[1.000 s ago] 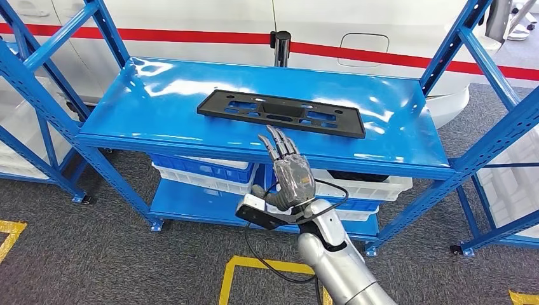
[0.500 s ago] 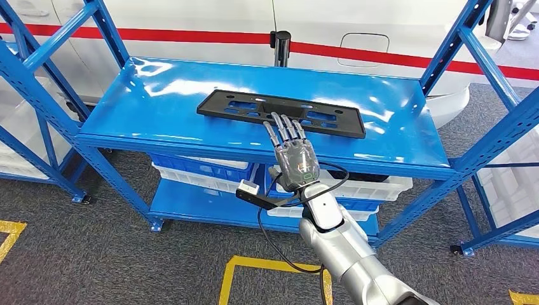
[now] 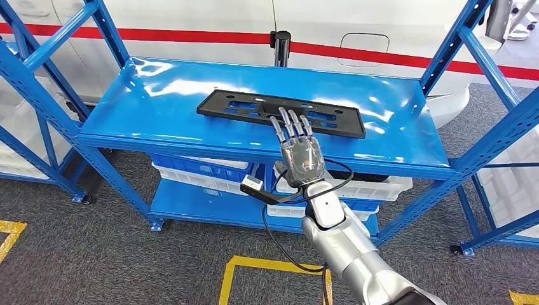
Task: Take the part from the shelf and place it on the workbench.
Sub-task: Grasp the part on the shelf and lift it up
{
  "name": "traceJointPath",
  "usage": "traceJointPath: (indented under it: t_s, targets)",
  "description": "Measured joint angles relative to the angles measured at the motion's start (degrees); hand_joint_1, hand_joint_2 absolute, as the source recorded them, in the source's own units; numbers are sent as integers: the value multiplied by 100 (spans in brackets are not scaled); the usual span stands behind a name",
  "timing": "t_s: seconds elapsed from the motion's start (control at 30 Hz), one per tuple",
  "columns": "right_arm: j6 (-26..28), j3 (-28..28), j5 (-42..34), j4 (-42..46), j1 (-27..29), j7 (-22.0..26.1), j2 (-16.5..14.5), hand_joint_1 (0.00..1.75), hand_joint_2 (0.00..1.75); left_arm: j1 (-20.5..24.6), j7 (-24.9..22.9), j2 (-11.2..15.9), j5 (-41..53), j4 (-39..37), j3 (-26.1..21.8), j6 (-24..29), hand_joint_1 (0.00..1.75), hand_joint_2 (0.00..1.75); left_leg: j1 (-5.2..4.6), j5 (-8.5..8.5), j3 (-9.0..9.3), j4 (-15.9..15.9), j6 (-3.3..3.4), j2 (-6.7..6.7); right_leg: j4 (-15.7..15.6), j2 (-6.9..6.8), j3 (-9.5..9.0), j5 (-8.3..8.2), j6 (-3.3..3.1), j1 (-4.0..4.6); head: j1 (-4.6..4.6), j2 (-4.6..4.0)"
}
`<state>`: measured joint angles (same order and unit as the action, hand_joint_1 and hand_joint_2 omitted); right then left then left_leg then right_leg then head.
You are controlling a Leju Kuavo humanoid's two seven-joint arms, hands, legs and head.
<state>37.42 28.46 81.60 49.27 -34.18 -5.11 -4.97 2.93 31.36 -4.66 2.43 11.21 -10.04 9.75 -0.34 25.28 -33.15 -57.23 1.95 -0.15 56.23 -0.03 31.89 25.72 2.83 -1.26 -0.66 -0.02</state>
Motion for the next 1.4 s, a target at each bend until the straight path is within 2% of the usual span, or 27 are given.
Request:
traceJointPath:
  t_s: [0.87,1.13,1.23,1.3,1.33,1.4]
  targets:
    - [-426,104,104,-17,28,-65,-176,0,175,5,124,125,-85,0,-3,74,0,0,-6,0,-4,-3,0,-1,-3,0,0,-4,5,-4,0,0]
    - [-455,149,104,-17,26,-60,-240,0,175,2,142,149,-99,0,-13,79,0,0,-49,3,-18,-22,14,-5,-10,0,3,-25,41,-43,-2,0]
    - [-455,152,103,-17,24,-54,-263,0,175,3,142,163,-101,0,-15,85,0,0,-48,-14,-26,-12,62,-3,-20,-1,14,-35,76,-57,-2,0]
    - [-453,154,97,-18,17,-30,-268,0,175,6,143,167,-106,1,-17,97,0,0,-16,-48,-26,24,124,11,132,-1,102,65,65,-57,5,0]
    - [-450,156,93,-21,11,-15,-268,0,175,6,144,167,-108,1,-20,103,0,0,1,-66,-30,38,151,18,367,-2,214,193,35,-56,14,0]
    - [-439,162,82,-44,6,4,-268,0,175,4,150,167,-108,1,-27,112,0,0,-3,-80,-60,37,174,26,1167,0,582,548,-39,-51,27,0]
